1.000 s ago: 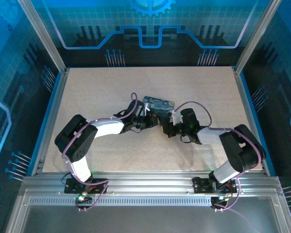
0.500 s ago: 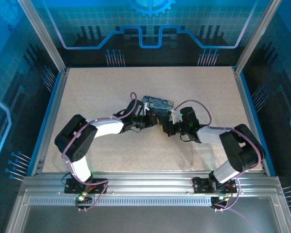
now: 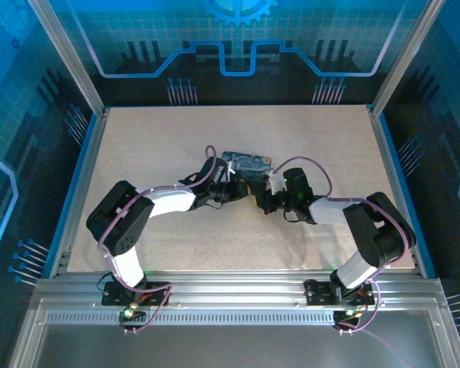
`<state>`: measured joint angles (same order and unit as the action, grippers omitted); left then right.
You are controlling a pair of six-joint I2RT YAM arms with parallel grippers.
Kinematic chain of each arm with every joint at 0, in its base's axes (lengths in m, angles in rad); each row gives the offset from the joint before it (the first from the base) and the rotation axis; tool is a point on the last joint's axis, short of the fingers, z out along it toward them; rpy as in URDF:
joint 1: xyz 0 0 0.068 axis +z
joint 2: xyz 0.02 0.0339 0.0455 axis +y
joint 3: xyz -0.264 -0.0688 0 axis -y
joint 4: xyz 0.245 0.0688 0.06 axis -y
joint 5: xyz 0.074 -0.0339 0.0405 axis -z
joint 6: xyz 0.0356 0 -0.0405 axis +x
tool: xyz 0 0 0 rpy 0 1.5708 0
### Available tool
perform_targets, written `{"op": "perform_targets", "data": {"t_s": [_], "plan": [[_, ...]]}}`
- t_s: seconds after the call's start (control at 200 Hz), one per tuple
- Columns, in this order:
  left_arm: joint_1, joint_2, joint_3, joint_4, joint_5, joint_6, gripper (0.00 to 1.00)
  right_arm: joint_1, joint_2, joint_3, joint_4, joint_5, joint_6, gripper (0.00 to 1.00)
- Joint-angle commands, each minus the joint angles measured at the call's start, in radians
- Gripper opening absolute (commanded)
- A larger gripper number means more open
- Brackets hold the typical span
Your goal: Unlock a padlock with a key
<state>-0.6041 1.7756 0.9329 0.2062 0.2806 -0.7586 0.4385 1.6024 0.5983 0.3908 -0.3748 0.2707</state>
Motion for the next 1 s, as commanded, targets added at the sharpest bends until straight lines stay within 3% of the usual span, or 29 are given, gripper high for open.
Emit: {"op": "perform_targets", "data": {"t_s": [0.0, 0.995], "plan": [[-0.023, -0.002, 0.009, 0.000, 0.068, 0.002, 0.17, 0.006, 0.015, 0.031, 0.110, 0.022, -0.014, 0.00], [-0.024, 0.024, 0.017, -0.004, 0.076, 0.000, 0.17, 0.006, 0.035, 0.133, 0.175, -0.076, 0.039, 0.00]]}}
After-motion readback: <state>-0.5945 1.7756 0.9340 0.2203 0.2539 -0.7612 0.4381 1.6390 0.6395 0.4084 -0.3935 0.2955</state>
